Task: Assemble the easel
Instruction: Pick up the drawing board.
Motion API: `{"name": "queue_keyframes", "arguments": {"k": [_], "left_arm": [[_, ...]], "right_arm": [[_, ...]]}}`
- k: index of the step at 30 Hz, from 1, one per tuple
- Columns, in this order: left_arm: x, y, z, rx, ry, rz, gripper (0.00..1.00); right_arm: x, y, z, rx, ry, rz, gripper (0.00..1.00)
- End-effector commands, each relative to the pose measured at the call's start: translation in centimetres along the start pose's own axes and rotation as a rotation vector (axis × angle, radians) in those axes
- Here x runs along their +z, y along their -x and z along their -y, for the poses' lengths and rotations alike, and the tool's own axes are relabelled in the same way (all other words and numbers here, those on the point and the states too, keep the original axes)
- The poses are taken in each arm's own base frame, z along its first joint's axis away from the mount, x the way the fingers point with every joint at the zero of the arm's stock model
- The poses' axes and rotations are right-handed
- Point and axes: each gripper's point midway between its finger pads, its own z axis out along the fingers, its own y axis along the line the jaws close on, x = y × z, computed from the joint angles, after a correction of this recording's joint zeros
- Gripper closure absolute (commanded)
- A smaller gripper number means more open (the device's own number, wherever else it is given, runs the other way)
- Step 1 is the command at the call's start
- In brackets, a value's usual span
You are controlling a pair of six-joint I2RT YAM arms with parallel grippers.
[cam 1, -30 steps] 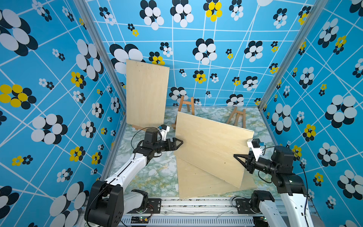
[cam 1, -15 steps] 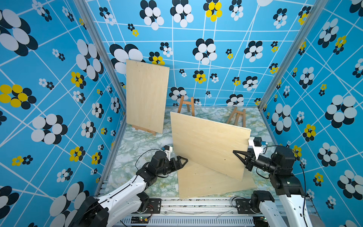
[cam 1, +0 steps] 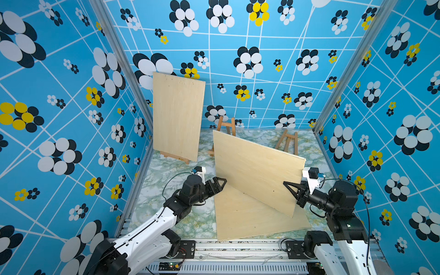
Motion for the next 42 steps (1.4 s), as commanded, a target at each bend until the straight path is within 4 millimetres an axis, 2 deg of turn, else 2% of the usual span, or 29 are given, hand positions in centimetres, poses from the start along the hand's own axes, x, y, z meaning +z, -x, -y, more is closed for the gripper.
{"name": "queue_keyframes", "arguments": {"k": [1, 5, 10, 15, 17, 19, 21, 23, 26, 29, 32, 42], "left_arm": [[-4.4, 2.7, 5.0, 0.366, 0.031, -0.106, 0.07], [-6.9, 5.7, 8.0, 0.634, 0.17, -0.205, 0.06], [-6.9, 7.2, 11.6, 0.902, 0.122, -0.223, 0.06], [-4.6, 6.4, 12.4, 1.212, 0.092, -0.378, 0.07], [-4.0, 7.1, 12.6, 1.295, 0.088, -0.394, 0.08], [-4.2, 6.2, 13.6, 1.474, -0.024, -0.414, 0.08], [-4.0, 7.9, 14.6, 1.54, -0.034, -0.32, 0.07], [-4.6, 8.1, 15.6, 1.61, -0.139, -0.301, 0.09], [-4.6, 7.1, 15.8, 1.822, -0.245, -0.312, 0.08], [-4.1, 7.0, 15.9, 1.891, -0.308, -0.392, 0.11], [-3.4, 6.3, 15.5, 1.918, -0.37, -0.538, 0.29], [1.3, 6.9, 14.6, 1.94, -0.357, -0.603, 0.32]], "right_arm": [[-0.3, 2.0, -0.8, -0.173, 0.013, 0.07, 1.0], [-0.1, 1.7, -1.6, -0.203, 0.065, 0.067, 1.0], [0.4, 1.6, -1.6, -0.174, 0.091, 0.076, 1.0], [0.5, 2.1, -1.6, -0.166, 0.104, 0.078, 1.0], [0.5, 2.2, -1.7, -0.162, 0.11, 0.08, 1.0], [0.6, 2.2, -1.8, -0.155, 0.115, 0.083, 1.0], [0.7, 2.2, -1.9, -0.146, 0.125, 0.087, 1.0], [0.8, 2.0, -2.0, -0.137, 0.136, 0.083, 1.0], [0.8, 1.6, -2.2, -0.148, 0.148, 0.066, 1.0], [0.9, 1.4, -2.2, -0.162, 0.149, 0.048, 1.0], [1.0, 1.3, -2.2, -0.169, 0.16, 0.039, 1.0], [1.5, 0.7, -2.6, -0.219, 0.191, 0.007, 1.0]]}}
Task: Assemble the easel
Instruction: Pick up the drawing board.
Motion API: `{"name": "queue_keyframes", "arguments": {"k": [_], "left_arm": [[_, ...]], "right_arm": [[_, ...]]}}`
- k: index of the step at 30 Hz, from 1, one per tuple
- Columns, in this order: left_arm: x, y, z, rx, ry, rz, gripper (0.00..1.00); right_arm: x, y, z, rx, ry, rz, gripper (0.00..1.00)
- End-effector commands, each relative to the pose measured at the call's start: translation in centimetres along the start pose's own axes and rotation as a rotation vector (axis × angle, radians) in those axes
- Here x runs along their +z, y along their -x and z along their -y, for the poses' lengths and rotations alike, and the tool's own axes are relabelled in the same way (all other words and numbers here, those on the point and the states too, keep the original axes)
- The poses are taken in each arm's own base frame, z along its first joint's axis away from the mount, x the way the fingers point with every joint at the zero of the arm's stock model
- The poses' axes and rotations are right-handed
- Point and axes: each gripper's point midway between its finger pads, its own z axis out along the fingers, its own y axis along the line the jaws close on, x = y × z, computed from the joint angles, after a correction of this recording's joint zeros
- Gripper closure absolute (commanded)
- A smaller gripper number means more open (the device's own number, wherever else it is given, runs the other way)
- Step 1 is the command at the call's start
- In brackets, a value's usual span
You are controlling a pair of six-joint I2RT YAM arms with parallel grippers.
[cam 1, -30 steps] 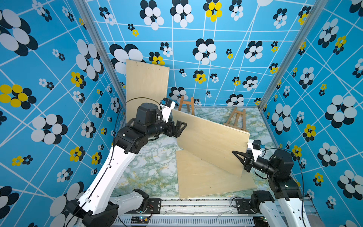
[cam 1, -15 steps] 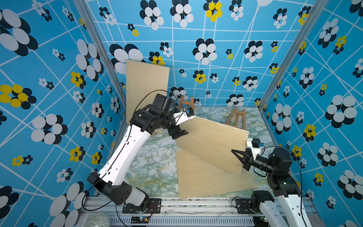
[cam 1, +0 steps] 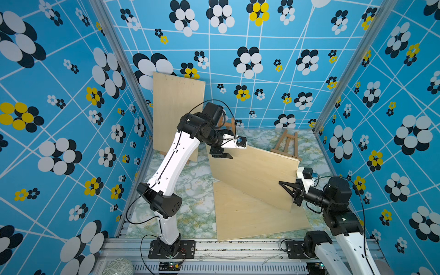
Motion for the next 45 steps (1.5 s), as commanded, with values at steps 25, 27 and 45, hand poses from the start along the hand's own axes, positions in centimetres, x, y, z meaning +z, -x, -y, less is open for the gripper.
{"name": "queue_keyframes", "arguments": {"k": [25, 27, 45], "left_arm": [[-3.9, 1.5, -2.7, -0.063, 0.208, 0.134, 0.18], [-2.8, 1.1, -2.2, -0.068, 0.163, 0.107, 0.2], [1.5, 0.5, 1.3, -0.075, -0.078, -0.013, 0.61]], "right_arm": [[1.3, -0.9, -2.0, -0.152, 0.115, -0.08, 1.0], [1.3, -0.9, -2.0, -0.146, 0.114, -0.084, 1.0], [2.0, -1.2, -1.6, -0.168, 0.131, -0.096, 1.0]]}}
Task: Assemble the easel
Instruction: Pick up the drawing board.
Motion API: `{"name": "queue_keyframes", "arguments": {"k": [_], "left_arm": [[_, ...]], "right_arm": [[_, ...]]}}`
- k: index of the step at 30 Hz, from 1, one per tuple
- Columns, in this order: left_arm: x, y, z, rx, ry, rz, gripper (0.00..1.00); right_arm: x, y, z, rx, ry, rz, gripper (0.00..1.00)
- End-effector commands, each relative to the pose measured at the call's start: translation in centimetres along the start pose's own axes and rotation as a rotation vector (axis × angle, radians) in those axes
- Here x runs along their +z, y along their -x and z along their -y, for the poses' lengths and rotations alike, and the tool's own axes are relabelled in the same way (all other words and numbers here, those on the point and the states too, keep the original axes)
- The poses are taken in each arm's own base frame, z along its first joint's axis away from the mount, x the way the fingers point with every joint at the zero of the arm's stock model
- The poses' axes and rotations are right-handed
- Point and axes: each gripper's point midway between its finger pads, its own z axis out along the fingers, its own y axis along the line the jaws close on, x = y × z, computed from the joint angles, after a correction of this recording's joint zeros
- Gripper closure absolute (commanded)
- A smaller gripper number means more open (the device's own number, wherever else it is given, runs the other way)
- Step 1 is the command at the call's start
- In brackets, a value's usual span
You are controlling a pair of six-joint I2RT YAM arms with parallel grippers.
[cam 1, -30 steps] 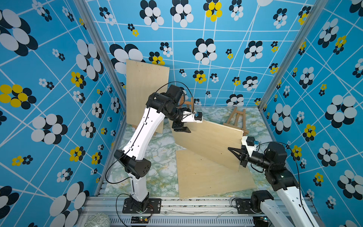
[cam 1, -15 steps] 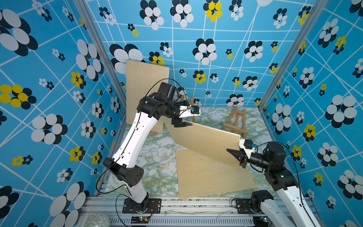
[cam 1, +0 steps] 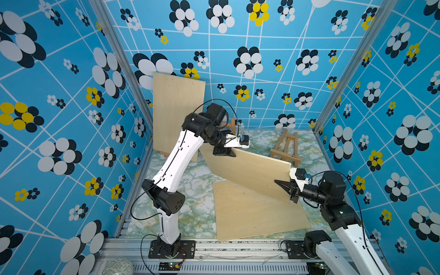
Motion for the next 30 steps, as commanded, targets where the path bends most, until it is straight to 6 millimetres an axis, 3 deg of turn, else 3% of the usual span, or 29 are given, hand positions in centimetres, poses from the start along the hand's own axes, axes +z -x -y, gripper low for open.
{"name": "queue_keyframes", "arguments": {"k": [1, 6, 10, 18, 23, 30], "left_arm": [[0.5, -0.1, 1.3, -0.001, -0.053, -0.037, 0.66], [0.4, 0.0, 2.5, -0.034, -0.095, -0.04, 0.75], [0.4, 0.2, 2.8, -0.028, -0.095, -0.052, 1.0], [0.6, 0.7, 2.5, -0.002, -0.046, -0.114, 1.0], [-0.4, 3.4, 1.0, 0.067, 0.079, -0.091, 1.0], [-2.3, 8.1, 0.6, 0.207, 0.203, -0.033, 1.0]], "right_arm": [[0.4, -1.6, -1.2, 0.056, 0.075, -0.066, 1.0], [0.7, -1.4, -1.1, 0.034, 0.092, -0.059, 1.0], [0.8, -1.3, -1.0, 0.029, 0.087, -0.052, 1.0], [0.3, -0.7, -1.2, 0.034, 0.057, -0.016, 1.0], [-0.6, 0.3, -1.2, 0.043, 0.004, 0.025, 1.0], [-1.4, 0.8, -1.2, 0.081, -0.054, 0.109, 1.0]]}}
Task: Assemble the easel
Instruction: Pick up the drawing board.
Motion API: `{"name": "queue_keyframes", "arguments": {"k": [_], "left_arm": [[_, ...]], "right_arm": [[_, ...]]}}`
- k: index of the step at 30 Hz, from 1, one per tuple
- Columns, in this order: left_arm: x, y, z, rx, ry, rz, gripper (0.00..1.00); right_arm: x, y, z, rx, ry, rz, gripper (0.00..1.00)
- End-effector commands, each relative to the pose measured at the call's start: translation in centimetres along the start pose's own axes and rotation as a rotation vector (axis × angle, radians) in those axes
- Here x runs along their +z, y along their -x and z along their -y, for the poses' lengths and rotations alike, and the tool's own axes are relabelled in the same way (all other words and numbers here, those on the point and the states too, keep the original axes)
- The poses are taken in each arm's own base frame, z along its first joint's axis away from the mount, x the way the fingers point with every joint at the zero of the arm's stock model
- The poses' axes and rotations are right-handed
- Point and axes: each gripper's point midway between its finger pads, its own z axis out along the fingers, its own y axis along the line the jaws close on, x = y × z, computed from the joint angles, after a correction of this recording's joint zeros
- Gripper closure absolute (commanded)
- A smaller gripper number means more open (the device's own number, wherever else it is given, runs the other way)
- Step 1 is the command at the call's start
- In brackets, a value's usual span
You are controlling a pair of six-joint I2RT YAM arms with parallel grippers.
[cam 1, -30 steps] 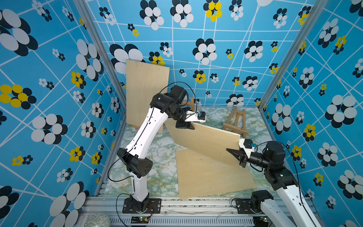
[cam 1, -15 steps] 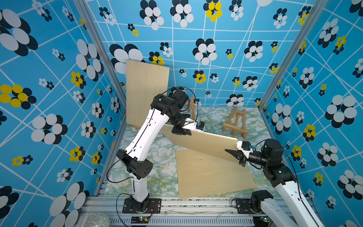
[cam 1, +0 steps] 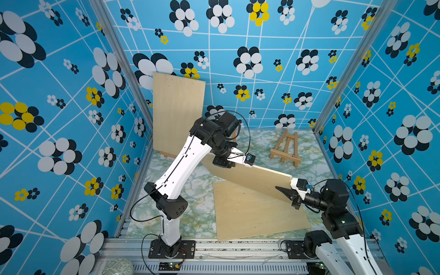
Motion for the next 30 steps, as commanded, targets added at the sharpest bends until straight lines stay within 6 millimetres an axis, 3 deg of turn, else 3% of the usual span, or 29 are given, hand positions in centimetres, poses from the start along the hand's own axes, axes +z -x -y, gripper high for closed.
{"name": "queue_keyframes", "arguments": {"k": [1, 11, 12, 16, 30], "left_arm": [[-4.0, 5.7, -5.3, 0.021, 0.313, 0.145, 1.0], [-4.2, 6.8, -6.9, 0.071, 0.412, 0.115, 1.0], [-5.3, 7.0, -6.9, 0.08, 0.447, 0.124, 1.0], [-6.1, 7.7, -7.4, 0.1, 0.491, 0.138, 1.0], [-5.9, 9.1, -9.9, 0.151, 0.6, 0.115, 1.0]], "right_arm": [[0.0, 0.9, 1.2, 0.215, -0.073, 0.053, 1.0], [-0.4, 3.1, 3.6, 0.198, -0.183, 0.184, 1.0], [-0.4, 3.1, 3.8, 0.192, -0.2, 0.186, 1.0], [-0.9, 3.3, 4.8, 0.161, -0.271, 0.194, 1.0], [-0.9, 3.1, 6.9, 0.117, -0.373, 0.234, 1.0]]}}
